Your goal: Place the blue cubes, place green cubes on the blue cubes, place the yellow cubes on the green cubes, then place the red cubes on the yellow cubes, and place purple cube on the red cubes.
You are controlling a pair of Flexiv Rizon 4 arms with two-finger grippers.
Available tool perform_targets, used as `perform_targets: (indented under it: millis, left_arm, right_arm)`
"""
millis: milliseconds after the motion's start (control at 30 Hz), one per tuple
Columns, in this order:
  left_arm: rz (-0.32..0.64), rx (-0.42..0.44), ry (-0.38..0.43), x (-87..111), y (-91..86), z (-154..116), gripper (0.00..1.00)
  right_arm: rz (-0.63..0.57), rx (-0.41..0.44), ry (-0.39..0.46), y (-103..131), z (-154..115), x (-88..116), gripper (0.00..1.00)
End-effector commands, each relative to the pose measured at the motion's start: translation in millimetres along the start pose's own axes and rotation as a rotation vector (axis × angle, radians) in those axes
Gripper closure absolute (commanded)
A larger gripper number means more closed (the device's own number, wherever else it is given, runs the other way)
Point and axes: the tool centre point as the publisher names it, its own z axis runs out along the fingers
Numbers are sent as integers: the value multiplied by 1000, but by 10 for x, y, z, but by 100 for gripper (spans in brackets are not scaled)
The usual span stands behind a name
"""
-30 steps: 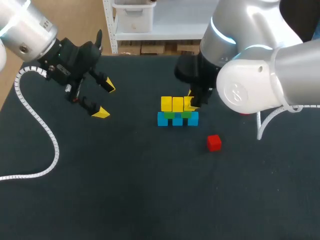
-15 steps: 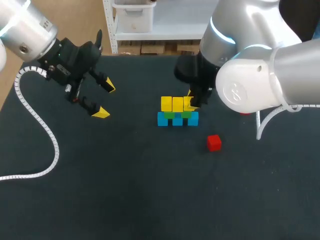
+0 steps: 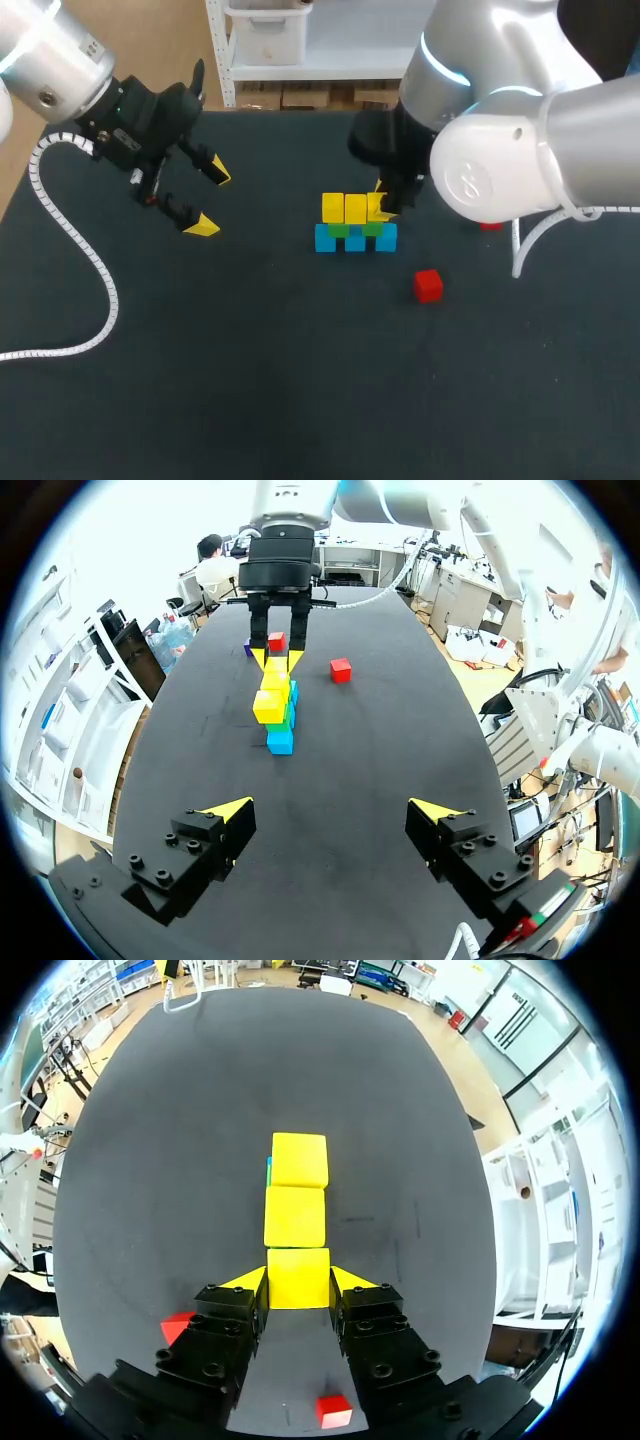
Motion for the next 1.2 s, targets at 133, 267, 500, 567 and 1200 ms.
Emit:
perform_targets:
  millis: [133,267,500,567,1200]
  left_arm:
    - [2,0,-1,6,4,-1,0]
    - [2,0,-1,6,4,-1,0]
    - [2,0,-1,6,4,-1,0]
    - [2,0,-1,6,4,-1,0]
    - [2,0,-1,6,4,-1,0]
  right_arm:
    - [-2,-7,-1,-24,11,-16,82]
    - [-2,-8,-1,-24,13,-17,72]
    - [-2,-11,0,-25,13,-18,64]
    - [-2,-13,1,-25,15,-19,60]
    - [-23,-18,0,-15,-69,5,0]
